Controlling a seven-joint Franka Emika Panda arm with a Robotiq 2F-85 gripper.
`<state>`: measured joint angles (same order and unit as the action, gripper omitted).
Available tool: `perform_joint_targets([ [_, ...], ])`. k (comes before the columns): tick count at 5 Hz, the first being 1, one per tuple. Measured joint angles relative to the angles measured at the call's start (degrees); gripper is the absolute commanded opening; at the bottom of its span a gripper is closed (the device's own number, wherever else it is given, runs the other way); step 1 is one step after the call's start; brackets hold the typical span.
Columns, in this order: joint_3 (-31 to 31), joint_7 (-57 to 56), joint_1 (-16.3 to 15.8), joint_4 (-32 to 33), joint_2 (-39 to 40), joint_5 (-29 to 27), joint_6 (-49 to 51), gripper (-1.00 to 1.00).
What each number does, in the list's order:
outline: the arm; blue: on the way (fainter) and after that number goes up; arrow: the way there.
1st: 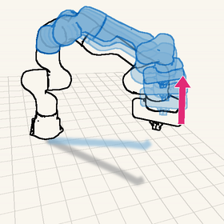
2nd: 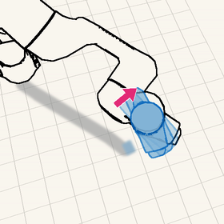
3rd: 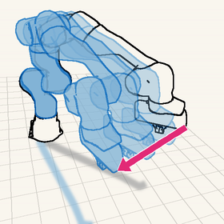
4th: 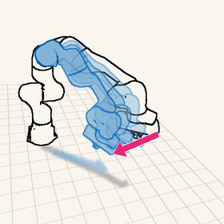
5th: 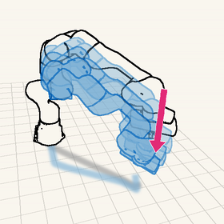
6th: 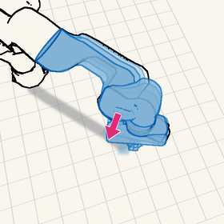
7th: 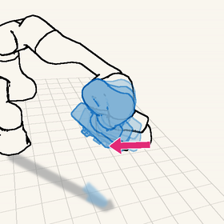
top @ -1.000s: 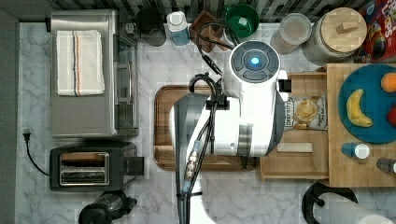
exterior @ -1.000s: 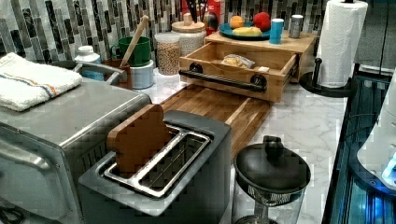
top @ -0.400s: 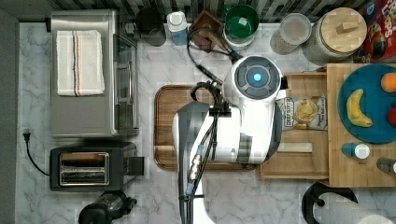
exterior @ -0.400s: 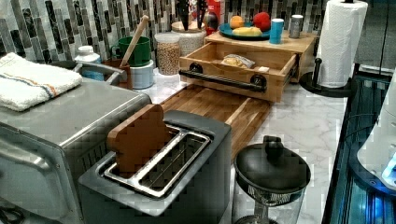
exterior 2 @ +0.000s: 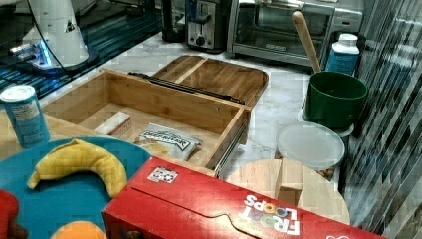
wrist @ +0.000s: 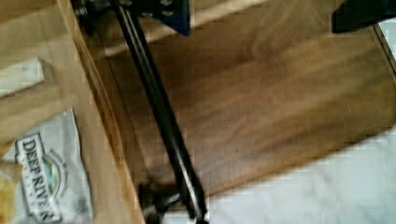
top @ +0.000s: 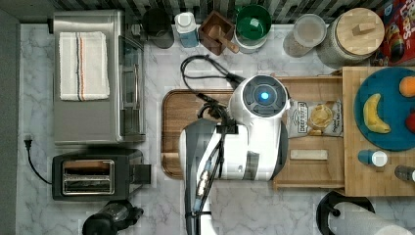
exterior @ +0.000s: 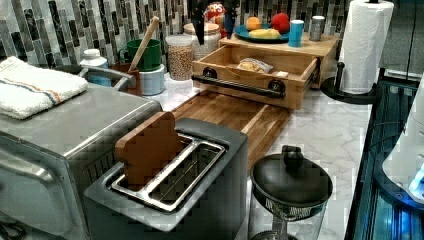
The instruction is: Close the drawer.
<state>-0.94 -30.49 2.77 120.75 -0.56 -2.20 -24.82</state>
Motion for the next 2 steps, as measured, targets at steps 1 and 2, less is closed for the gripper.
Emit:
perform_joint_targets([
  [1, 1.6, -1.0, 0.0, 1.7, 0.1, 4.2, -1.6, -1.00],
  [2, 2.9, -1.0, 0.0, 4.7, 0.2, 3.7, -7.8, -1.00],
])
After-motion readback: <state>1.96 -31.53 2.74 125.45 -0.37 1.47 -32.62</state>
